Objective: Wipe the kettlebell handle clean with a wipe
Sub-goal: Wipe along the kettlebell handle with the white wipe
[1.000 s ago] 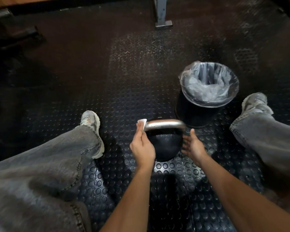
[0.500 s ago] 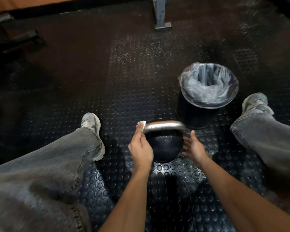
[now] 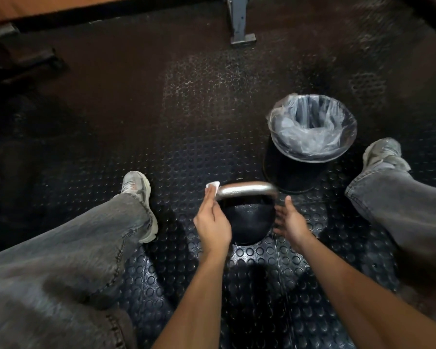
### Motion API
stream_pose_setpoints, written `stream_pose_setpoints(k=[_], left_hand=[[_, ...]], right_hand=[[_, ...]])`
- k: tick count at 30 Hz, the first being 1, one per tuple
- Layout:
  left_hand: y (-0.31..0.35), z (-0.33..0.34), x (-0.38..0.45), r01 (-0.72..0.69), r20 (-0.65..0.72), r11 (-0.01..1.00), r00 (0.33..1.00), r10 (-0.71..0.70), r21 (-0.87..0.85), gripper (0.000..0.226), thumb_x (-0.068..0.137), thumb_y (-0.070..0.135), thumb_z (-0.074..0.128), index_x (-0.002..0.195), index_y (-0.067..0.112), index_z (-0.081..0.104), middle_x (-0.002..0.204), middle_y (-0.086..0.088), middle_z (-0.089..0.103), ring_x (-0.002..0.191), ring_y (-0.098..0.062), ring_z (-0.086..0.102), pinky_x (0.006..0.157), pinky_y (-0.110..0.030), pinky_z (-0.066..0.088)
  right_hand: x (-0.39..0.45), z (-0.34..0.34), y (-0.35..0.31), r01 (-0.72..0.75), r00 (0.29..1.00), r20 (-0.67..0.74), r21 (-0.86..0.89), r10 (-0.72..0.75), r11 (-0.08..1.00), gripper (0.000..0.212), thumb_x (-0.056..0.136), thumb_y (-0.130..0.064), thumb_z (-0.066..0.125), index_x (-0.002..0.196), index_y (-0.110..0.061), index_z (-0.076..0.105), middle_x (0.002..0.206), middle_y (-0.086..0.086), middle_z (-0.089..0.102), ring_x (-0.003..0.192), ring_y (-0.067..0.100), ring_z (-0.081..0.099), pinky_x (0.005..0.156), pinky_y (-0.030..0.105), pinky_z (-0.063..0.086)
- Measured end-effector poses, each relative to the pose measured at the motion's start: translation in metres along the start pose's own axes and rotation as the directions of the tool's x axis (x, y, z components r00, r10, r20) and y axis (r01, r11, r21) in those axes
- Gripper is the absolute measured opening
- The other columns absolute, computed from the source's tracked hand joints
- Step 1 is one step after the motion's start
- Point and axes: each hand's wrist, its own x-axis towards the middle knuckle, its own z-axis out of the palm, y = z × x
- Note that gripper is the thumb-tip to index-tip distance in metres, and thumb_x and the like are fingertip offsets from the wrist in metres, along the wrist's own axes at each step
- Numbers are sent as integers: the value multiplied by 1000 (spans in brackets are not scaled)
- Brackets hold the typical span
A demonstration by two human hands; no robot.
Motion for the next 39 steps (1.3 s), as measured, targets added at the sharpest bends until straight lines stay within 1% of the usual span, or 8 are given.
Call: stream_pose_setpoints(k=[3, 8, 15, 18, 23, 27, 32, 39], left_hand=[[-19, 2, -10, 218, -120, 973, 966, -227, -81, 38, 103, 11, 47, 135, 26, 62, 113, 21, 67, 81, -12, 63, 75, -24, 54], [-20, 13, 22, 480, -98, 838, 850, -517, -258, 34, 100, 9, 50, 124, 25, 70, 130, -1, 66, 113, -21, 62, 95, -26, 44], [-3, 2, -13, 51, -75, 994, 996, -58, -93, 40, 104, 9, 46, 131, 31, 64, 124, 30, 63, 113, -16, 66, 100, -32, 53], [-16, 4, -20, 197, -143, 975, 967, -210, -102, 47, 104, 8, 45, 140, 37, 53, 110, 31, 61, 80, 7, 61, 71, -4, 46], [-9, 8, 0, 273, -81, 962, 958, -273, -20, 60, 104, 14, 43, 155, 41, 25, 131, 17, 60, 116, -14, 59, 96, -28, 41], [8, 0, -2, 30, -8, 998, 1000, -29, 64, 56, 104, 12, 41, 154, 34, 29, 139, 17, 59, 128, -5, 53, 97, -1, 30], [-2, -2, -13, 160, -72, 985, 985, -155, 65, 54, 105, 15, 43, 155, 32, 30, 107, 23, 62, 83, 3, 63, 82, -21, 49], [12, 4, 11, 105, 20, 987, 994, -108, 123, 56, 105, 9, 40, 156, 30, 28, 140, 17, 57, 129, -8, 53, 107, -19, 36]], right_hand=[[5, -4, 4, 3, 1000, -3, -8, -3, 1000, 70, 101, -64, 24, 139, -14, 54, 141, 6, 58, 132, 28, 51, 102, 46, 44], [4, -5, 6, 15, 1000, 4, -20, -15, 1000, 70, 101, -64, 24, 140, -15, 53, 144, 6, 56, 134, 28, 50, 100, 44, 45], [4, -4, 7, 28, 999, 17, -17, -28, 999, 71, 100, -66, 24, 140, -15, 53, 142, 5, 58, 132, 26, 52, 96, 41, 45], [5, -6, 8, 28, 1000, 9, -13, -27, 1000, 70, 100, -64, 24, 142, -14, 52, 143, 6, 57, 131, 26, 52, 95, 41, 45], [1, -4, 6, 33, 999, -1, -30, -34, 999, 69, 101, -62, 25, 142, -13, 52, 142, 6, 57, 119, 21, 55, 92, 40, 46], [-1, -2, 5, 42, 999, 14, -23, -41, 999, 69, 102, -61, 25, 144, -12, 49, 144, 7, 56, 123, 22, 54, 98, 41, 45], [1, -4, 7, 41, 999, 11, -21, -41, 999, 71, 100, -63, 26, 146, -13, 48, 146, 7, 54, 133, 26, 51, 99, 43, 45], [1, -1, 4, 31, 1000, 4, -9, -31, 999, 71, 101, -63, 26, 143, -12, 50, 144, 6, 56, 130, 24, 52, 97, 41, 46]])
